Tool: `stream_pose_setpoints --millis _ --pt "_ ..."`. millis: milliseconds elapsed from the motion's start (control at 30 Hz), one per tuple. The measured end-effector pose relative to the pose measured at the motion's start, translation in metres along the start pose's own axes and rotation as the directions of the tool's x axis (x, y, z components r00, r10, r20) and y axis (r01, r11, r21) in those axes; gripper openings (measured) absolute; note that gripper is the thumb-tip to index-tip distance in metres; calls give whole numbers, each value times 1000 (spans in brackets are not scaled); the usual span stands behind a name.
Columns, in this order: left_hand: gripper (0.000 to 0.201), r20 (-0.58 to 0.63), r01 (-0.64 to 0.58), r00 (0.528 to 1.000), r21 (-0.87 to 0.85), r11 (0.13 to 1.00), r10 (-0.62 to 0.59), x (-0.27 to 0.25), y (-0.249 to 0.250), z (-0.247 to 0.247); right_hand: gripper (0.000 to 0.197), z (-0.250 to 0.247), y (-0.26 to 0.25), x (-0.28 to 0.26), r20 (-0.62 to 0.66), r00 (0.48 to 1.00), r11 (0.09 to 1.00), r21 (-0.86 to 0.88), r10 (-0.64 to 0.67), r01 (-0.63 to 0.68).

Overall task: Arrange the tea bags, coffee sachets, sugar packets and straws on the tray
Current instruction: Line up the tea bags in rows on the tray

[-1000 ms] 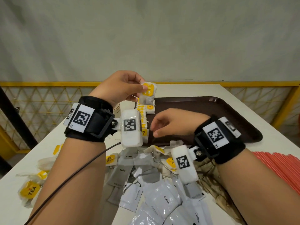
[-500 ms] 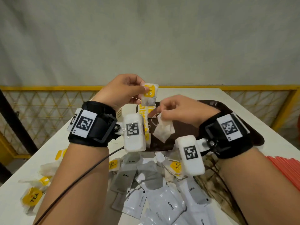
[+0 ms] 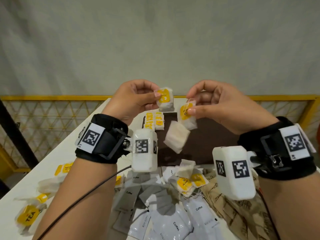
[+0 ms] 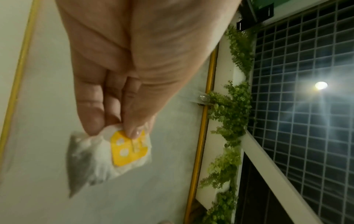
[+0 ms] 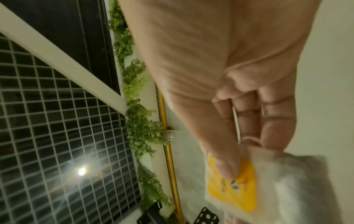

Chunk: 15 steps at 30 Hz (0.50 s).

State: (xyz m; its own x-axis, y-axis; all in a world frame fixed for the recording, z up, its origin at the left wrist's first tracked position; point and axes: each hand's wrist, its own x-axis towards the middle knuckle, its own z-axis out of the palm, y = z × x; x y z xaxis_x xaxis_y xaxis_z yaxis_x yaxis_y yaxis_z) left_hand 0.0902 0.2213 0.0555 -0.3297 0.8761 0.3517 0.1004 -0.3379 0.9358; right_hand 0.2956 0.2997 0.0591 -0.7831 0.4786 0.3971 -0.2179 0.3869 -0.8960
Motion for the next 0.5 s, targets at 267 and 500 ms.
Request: stream_pose_setpoints --millis 267,500 --pt "11 -81 5 997 143 990 6 4 -7 6 12 -1 2 1 -101 994 997 -67 40 -47" --pt "17 -11 0 1000 161 987 2 0 -4 13 12 3 6 3 -127 990 998 20 66 -64"
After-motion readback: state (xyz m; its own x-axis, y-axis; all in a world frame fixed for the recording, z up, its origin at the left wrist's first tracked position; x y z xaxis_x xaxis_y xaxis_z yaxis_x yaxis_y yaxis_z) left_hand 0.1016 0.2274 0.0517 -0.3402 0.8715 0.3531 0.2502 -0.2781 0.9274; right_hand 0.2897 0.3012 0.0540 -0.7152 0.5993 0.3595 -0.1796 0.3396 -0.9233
